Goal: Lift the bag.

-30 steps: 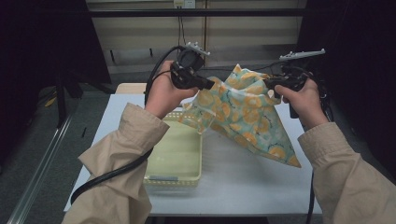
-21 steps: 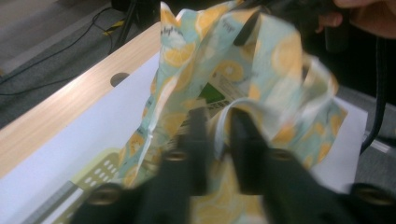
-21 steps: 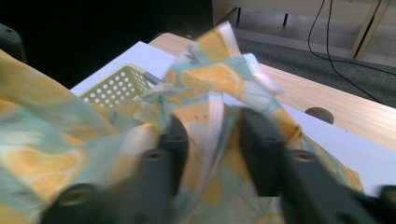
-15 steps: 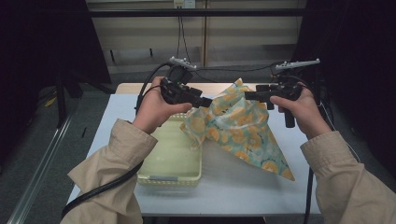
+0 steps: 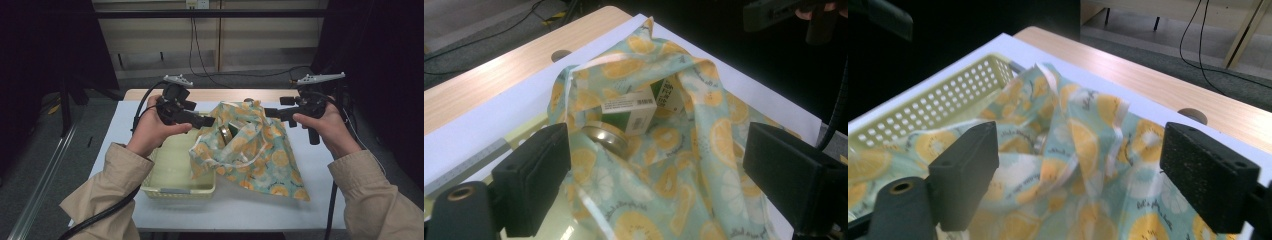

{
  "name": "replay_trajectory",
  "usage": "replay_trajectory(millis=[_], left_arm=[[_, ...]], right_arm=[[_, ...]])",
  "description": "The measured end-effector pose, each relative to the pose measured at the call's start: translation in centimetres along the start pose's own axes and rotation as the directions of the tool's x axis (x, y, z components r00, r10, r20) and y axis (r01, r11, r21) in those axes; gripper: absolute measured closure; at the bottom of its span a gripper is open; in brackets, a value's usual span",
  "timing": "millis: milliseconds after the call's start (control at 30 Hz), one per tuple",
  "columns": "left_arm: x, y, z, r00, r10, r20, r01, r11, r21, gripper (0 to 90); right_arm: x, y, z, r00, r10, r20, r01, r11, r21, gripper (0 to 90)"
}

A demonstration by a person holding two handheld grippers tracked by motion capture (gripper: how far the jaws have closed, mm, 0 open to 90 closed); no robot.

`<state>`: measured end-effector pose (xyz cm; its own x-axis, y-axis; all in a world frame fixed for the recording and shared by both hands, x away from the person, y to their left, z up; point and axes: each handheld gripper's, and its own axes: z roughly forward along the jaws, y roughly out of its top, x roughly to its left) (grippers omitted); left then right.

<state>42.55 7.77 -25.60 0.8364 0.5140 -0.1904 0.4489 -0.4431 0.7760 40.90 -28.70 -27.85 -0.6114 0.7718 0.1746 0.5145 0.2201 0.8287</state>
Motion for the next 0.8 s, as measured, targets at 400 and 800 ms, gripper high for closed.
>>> replay_trajectory(millis=[400,800], left_arm=[[0.3,-2.9,-1.1,0.9986,0.042,-0.03,-0.042,0.9991,0.001,6.5],[1.1,-6.4,-2.4,0.9971,0.032,-0.07,-0.032,0.9995,-0.004,6.3]], right_arm=[[0.7,-3.2,-0.5,0.9988,-0.048,-0.003,0.048,0.999,0.0,11.3],[1.2,-7.2,-0.8,0.997,-0.076,0.015,0.076,0.997,0.018,9.5]])
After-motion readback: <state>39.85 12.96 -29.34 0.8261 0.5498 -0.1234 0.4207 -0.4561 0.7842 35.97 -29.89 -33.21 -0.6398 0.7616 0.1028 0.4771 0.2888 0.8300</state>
